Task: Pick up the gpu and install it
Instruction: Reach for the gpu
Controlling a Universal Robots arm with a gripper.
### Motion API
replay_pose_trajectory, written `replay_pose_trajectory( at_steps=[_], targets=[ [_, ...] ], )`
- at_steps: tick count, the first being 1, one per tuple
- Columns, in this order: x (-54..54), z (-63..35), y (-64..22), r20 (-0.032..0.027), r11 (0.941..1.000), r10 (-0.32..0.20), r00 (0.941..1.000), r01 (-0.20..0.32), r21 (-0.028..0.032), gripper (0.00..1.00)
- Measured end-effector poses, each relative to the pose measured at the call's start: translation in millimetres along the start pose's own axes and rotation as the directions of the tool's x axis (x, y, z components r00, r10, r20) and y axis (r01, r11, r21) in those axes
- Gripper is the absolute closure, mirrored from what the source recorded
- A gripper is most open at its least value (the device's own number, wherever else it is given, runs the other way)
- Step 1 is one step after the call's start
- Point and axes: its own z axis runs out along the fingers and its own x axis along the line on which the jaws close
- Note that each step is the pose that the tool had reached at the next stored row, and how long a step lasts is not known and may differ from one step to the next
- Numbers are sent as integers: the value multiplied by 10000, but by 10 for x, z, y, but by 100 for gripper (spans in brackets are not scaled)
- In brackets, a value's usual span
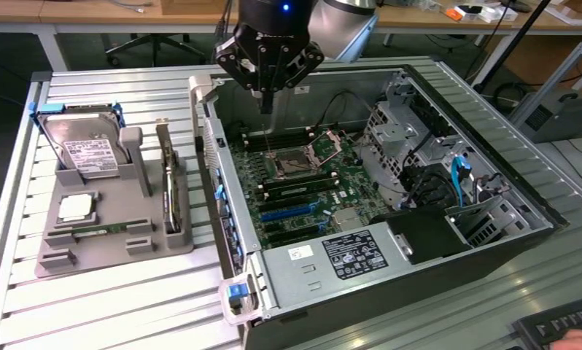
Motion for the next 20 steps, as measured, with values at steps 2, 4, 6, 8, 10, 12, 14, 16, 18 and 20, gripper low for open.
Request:
replay_pose_trajectory(
  at_steps=[2,4,6,8,10,12,14,16,18,20],
  targets=[
    [6,0,-1,0,10000,0,10000,0,0,89],
    [13,0,-1,0,10000,1,10000,-1,-1,89],
    [23,-1,-2,0,10000,1,10000,-1,0,89],
    [32,-1,-2,0,10000,1,10000,-1,0,89],
    [39,-1,-3,0,10000,0,10000,0,0,89],
    [46,-1,-3,0,10000,0,10000,0,1,89],
    [52,-1,-4,0,10000,0,10000,0,1,89],
    [57,-1,-4,0,10000,0,10000,0,3,89],
    [63,-1,-5,0,10000,0,10000,0,3,89],
    [70,-2,-5,1,10000,0,10000,0,4,89]
  ],
)
